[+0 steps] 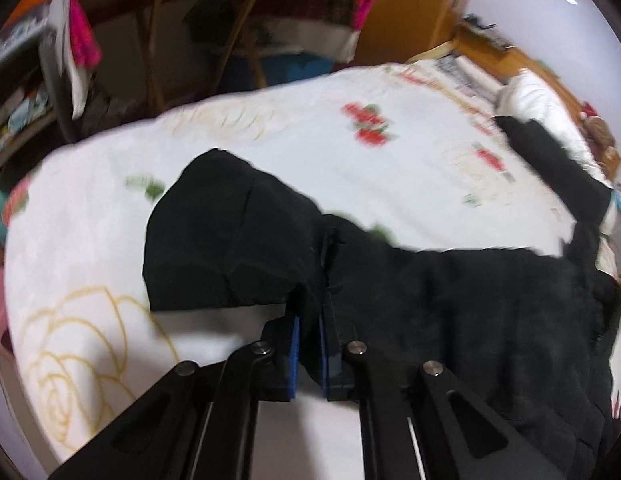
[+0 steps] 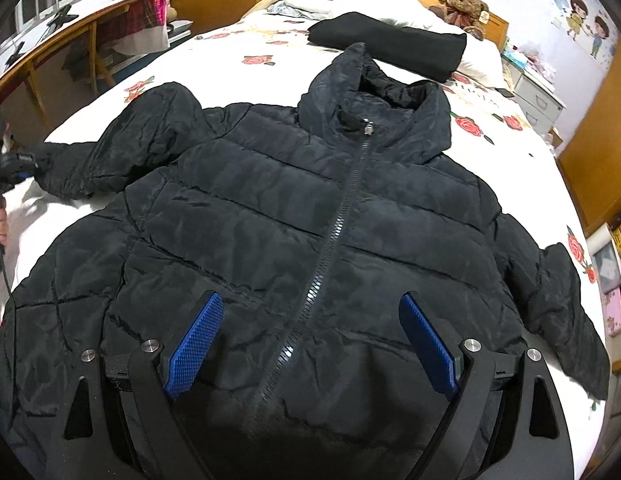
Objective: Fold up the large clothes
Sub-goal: 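Move the left tool to the black jacket sleeve and grasp its cuff, then lift the sleeve with the left tool and fold it across the jacket body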
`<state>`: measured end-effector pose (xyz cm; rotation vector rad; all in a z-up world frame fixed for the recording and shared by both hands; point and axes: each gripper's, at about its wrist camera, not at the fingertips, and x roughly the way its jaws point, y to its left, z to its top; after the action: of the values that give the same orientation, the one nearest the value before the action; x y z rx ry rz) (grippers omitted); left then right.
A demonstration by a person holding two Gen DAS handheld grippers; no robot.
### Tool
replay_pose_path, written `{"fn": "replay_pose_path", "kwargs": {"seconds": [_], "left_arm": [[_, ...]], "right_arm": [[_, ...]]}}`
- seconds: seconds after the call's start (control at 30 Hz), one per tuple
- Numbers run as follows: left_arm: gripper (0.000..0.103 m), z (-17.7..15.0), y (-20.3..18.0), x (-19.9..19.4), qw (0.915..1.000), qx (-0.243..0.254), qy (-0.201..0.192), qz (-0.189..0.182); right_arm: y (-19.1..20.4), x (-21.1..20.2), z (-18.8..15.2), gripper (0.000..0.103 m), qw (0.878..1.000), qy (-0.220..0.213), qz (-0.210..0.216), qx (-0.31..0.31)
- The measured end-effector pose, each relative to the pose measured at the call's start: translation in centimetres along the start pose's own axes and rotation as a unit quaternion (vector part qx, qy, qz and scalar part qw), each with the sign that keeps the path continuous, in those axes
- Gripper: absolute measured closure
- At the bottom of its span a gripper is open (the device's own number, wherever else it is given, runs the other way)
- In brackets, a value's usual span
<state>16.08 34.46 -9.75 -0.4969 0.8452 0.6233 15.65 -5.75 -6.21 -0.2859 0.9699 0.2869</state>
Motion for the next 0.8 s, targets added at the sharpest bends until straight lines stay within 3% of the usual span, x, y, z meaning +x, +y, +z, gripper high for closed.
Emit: {"fn": "replay_pose_path", "kwargs": {"seconds": [0.17,0.37,0.63,0.8], "left_arm": [[0.096,1.7,-4.4,-6.4,0.9963,0.044,-0.047,-0.056],[0.096,1.4,-11.9,-13.7,0.9803,0.121,-0.078,-0.135],[0.096,-3.9,-21.9,-17.2,0.9467,0.227,-0.05,-0.223],[0.096,-8.3,-27.7,-15.7,0.9267,0.269,-0.004,-0.262]], "right_arm": [[-1.3,-1.7,-0.7,0.013,1.0,-0.009,-0.006,0.01],[-3.8,-3.8,-1.8,0.013,0.999,-0.022,-0.018,0.029],[-8.5,-5.4,-4.2,0.013,0.997,-0.018,-0.048,0.064],[-11.1,-5.1,-5.6,0.013,0.994,-0.008,-0.061,0.088]]}}
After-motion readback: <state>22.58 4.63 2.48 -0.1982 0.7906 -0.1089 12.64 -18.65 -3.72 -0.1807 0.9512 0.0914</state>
